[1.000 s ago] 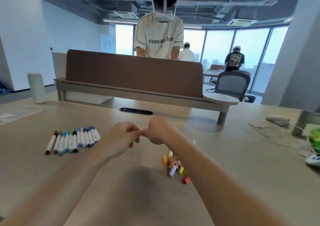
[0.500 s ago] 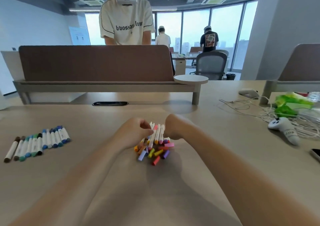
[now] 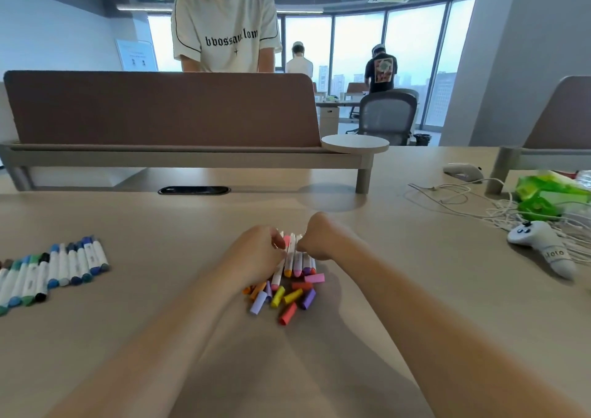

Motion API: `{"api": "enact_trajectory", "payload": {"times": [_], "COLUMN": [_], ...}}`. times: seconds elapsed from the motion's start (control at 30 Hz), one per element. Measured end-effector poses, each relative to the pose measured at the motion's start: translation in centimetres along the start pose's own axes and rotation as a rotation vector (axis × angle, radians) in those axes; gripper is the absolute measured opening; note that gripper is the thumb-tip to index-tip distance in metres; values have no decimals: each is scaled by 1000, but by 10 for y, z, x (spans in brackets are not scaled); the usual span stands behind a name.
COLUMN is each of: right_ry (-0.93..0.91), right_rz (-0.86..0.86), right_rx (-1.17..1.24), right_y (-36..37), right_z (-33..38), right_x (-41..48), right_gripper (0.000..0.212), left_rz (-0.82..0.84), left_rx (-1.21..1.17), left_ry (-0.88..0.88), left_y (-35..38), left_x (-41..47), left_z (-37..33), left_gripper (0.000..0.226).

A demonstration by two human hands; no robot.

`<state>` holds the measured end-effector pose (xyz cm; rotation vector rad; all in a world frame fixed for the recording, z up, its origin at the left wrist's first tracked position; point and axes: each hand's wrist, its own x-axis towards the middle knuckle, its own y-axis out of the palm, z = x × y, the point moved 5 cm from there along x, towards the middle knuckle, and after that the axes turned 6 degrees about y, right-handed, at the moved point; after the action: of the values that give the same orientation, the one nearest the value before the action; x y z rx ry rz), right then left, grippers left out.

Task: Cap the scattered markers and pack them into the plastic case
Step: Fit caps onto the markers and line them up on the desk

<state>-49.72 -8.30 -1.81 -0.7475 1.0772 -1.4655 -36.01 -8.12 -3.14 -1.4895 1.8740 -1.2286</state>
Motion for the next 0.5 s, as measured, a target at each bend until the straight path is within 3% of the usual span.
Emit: {"api": "enact_trajectory", "payload": {"times": [0.23,0.5], "right_ry": [51,73], "right_rz": [119,135], "right_rx": [-246,-288], "right_y": [10,12], "right_z": [17,21], "right_x": [3,5], "right_gripper": [32,30], "left_rz": [21,50], "left_rx": [-63,-68], "left_ry": [4,36], "left_y": [-1,0], "left_x": [2,-5], "left_z": [9,4], "left_gripper": [17,15]}}
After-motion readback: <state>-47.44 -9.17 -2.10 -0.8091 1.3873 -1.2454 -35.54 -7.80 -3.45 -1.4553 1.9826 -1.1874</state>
